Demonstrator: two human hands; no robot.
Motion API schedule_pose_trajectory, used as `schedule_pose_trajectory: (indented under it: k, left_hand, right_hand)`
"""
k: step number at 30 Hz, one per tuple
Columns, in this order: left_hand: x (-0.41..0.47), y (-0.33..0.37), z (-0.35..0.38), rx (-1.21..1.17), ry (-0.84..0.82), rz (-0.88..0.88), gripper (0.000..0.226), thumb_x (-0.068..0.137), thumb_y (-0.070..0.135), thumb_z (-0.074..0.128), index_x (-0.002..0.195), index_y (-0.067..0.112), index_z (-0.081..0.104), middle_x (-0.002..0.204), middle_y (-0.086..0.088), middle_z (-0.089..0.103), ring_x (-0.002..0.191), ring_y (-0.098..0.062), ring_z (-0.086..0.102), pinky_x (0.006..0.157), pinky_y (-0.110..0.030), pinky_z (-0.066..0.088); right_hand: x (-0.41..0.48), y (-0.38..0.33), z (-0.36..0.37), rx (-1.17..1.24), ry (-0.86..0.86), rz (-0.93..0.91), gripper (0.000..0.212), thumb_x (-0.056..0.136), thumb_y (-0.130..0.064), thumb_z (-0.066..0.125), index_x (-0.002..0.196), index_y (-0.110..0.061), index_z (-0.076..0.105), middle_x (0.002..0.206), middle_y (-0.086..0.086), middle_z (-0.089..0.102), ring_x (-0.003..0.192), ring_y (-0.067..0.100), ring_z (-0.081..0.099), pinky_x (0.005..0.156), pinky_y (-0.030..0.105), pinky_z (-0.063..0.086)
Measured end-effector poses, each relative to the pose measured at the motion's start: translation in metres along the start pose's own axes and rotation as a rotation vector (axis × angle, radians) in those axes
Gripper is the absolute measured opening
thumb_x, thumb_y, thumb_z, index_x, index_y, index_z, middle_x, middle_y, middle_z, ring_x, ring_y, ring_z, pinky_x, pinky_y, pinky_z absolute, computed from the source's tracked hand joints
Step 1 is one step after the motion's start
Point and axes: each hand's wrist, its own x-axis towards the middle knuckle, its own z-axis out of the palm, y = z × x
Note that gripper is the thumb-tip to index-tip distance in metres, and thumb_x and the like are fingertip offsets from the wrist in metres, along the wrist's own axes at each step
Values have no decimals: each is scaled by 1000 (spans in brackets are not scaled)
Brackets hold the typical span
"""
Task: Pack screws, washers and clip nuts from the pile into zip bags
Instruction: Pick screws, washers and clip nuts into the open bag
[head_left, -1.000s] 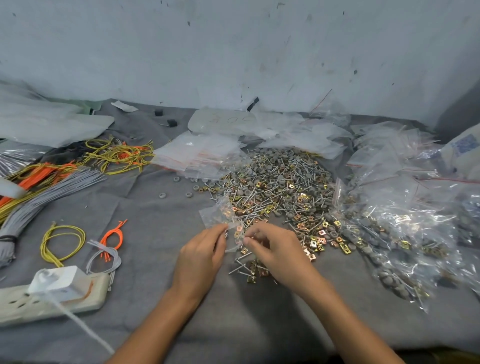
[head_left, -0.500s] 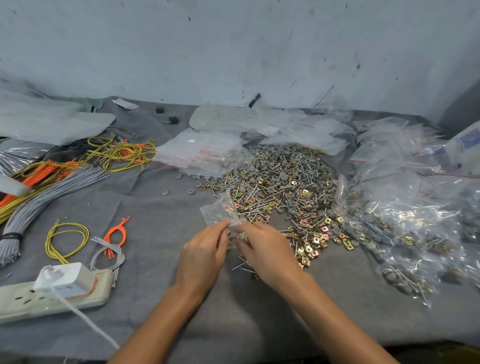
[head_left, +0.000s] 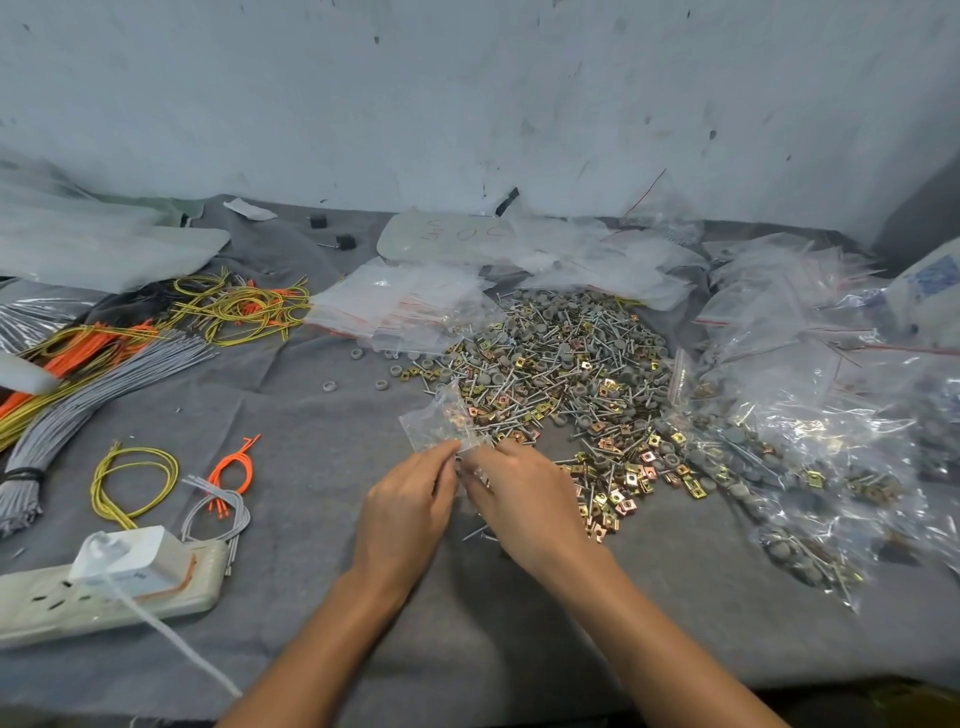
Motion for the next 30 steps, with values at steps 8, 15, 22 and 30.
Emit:
schedule_pose_trajectory:
  k: [8, 15, 22, 30]
  left_hand:
    - [0, 1, -1, -3, 3, 11, 25, 89, 4, 71, 114, 8, 74, 109, -5, 75, 94, -24, 73, 77, -37, 58]
    - [1, -1, 1, -5, 19, 20, 25, 89, 4, 72, 114, 9, 74, 108, -3, 75, 93, -22, 72, 80, -33, 54]
    - [1, 0, -1, -20, 17, 12, 25, 91, 7, 71, 116, 10, 73, 107, -1, 75, 91, -20, 72, 76, -35, 58]
    - [1, 1, -2, -14, 23, -2, 25, 90, 6, 71, 115, 10, 74, 106, -1, 76, 89, -20, 73, 74, -33, 57]
  right_hand:
    - [7, 2, 3, -120, -106, 12, 32, 106, -44, 36, 118, -29, 62, 105, -1, 69, 101, 29, 65, 73, 39, 50]
    - [-1, 16, -22, 46, 76, -3, 18, 100, -37, 56, 107, -30, 72, 87, -14, 72, 78, 13, 65, 71, 34, 54]
    - [29, 87, -49, -102, 5, 204, 10, 99, -32, 58, 100, -31, 67, 95, -16, 59, 89, 10, 60, 76, 33, 55]
    - [43, 113, -48, -232, -161, 239, 10, 96, -28, 62, 105, -27, 66, 102, -7, 59, 103, 21, 58, 81, 41, 56]
